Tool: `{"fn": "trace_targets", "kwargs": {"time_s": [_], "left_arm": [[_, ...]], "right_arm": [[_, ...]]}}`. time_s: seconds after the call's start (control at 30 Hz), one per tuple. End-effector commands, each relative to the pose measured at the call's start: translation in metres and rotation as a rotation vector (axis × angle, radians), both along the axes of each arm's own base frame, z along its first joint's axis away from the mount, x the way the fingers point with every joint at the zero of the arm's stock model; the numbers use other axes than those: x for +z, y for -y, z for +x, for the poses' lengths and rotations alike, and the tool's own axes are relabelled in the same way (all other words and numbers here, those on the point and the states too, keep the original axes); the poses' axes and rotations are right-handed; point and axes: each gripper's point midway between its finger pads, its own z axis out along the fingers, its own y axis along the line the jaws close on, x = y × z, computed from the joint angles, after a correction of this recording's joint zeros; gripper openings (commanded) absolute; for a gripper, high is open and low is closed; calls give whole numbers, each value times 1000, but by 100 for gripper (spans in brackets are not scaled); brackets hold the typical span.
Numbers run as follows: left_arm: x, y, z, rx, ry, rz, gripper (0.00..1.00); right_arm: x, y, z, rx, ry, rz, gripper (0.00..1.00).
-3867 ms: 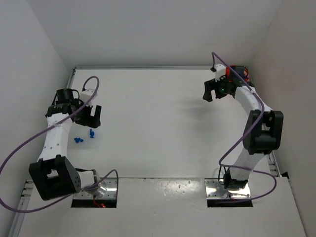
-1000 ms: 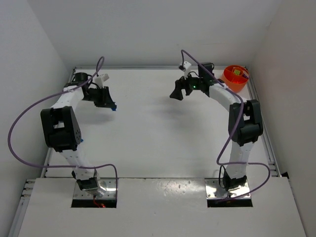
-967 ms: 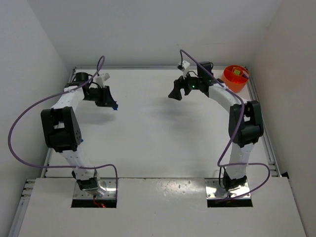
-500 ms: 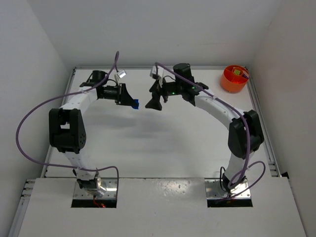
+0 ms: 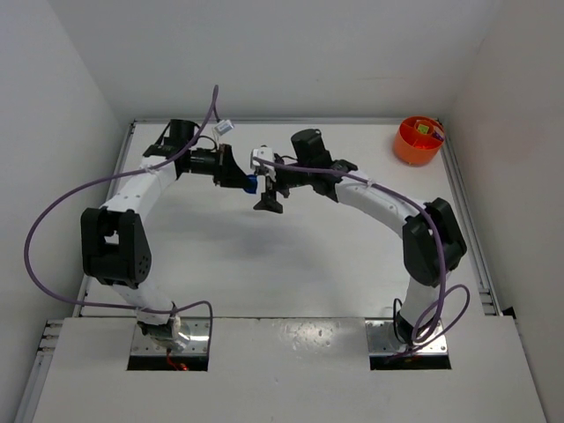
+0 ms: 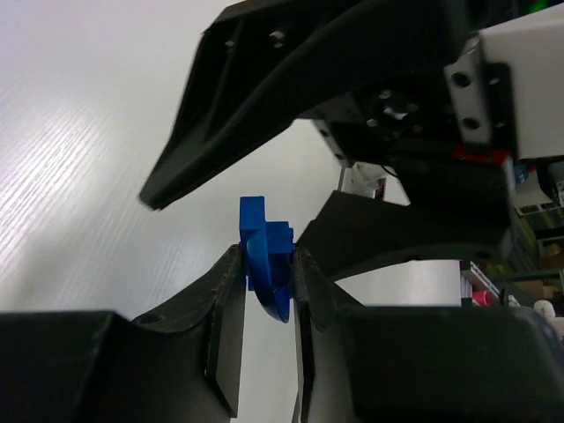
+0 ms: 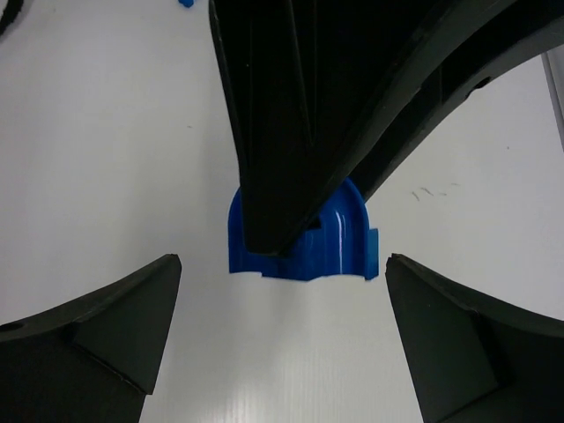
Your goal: Sort the legos into containers by color
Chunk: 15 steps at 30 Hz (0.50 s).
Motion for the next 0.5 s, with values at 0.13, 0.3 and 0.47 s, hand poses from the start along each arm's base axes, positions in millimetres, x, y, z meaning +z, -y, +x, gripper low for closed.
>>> {"fn": "trace_targets", "kwargs": {"time_s": [0.13,0.3,0.47], "left_arm": [[18,12,-16,-57,91,-23,8],[12,12,-16,-57,72,-21,8],[6,11,-13,-44,63,-5,8]], "right_arm": [[31,-10,8,-24,206,43,97],[45,-7,20,-118,272,73,96],[48,-2,21,-167,311,90,96]]}}
